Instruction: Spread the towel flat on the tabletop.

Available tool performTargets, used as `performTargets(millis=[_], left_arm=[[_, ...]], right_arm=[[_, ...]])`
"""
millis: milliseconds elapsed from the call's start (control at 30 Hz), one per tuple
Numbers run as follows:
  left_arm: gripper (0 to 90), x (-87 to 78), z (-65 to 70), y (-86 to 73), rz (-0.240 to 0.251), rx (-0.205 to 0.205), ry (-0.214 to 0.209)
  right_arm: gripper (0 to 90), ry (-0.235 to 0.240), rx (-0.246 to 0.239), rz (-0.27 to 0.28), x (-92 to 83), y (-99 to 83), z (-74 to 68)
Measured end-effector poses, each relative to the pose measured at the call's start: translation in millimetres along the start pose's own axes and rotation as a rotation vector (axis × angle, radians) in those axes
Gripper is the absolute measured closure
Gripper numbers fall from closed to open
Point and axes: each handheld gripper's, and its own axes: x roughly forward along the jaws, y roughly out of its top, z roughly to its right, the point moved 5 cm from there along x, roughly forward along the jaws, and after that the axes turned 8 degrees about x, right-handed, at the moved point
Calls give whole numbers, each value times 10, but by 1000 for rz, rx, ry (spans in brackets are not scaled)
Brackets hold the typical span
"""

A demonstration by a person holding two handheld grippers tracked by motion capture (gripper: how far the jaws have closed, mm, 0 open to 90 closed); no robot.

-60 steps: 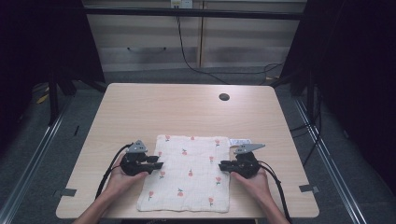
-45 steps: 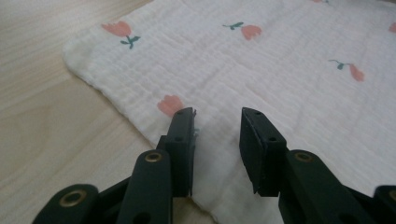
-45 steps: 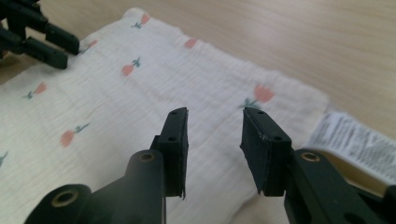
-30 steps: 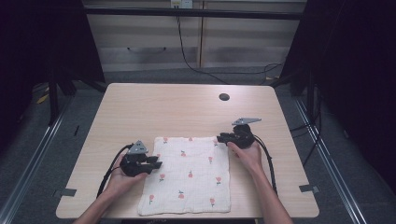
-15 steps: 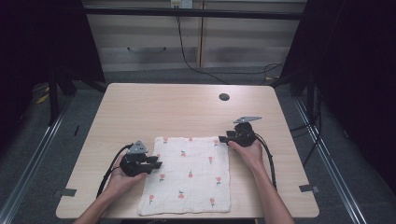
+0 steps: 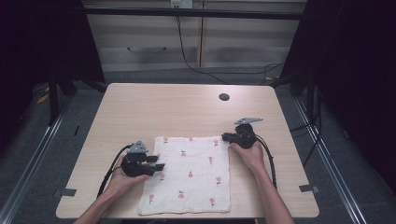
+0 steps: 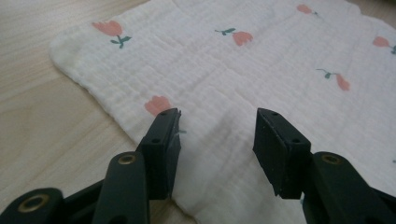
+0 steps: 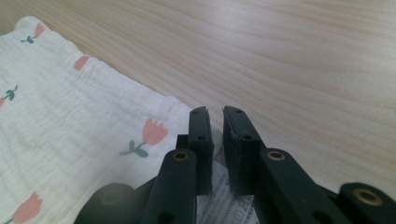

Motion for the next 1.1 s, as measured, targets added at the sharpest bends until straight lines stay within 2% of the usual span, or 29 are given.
performTargets(millis=[100, 167, 200, 267, 300, 367, 433, 500, 600, 700, 800, 900, 967, 1033, 1067, 1100], left_arm=[[478, -9, -32, 33, 0, -16, -6], [438, -37, -66, 89, 7, -16, 14], [438, -66, -94, 133, 31, -18, 27], [438, -96, -151, 197, 34, -35, 34], [437, -116, -197, 234, 42, -34, 63], [440, -152, -300, 314, 60, -53, 94], [467, -165, -377, 364, 66, -56, 127], [489, -128, -480, 410, 65, -65, 138], [539, -5, -675, 439, 50, -101, 148], [571, 93, -798, 444, 37, -128, 158], [601, 166, -851, 436, 18, -127, 170], [610, 210, -881, 403, 6, -131, 164], [617, 246, -880, 384, 11, -140, 162], [618, 272, -877, 372, -9, -130, 165], [618, 277, -866, 378, -3, -138, 156], [618, 285, -853, 383, -12, -131, 165]], right_arm=[[812, 12, 8, -17, -10, 0, -2], [828, 13, -7, -45, -24, 1, -13], [833, 12, -6, -49, -27, -1, -25], [845, 21, 9, -59, -27, -12, -53], [847, 36, 3, -57, -18, -17, -73], [852, 54, -7, -62, -6, -26, -113], [855, 44, -21, -65, 3, -24, -143], [860, 45, -23, -66, 3, -21, -140], [861, 51, -10, -63, 2, -25, -135], [861, 47, -10, -62, 1, -27, -138], [861, 51, -7, -60, -4, -35, -135], [860, 51, -9, -57, -7, -40, -137], [860, 54, -8, -53, -6, -42, -135], [859, 50, -7, -55, -7, -41, -138], [859, 49, -7, -55, -7, -41, -138], [859, 51, -6, -53, -6, -42, -136]])
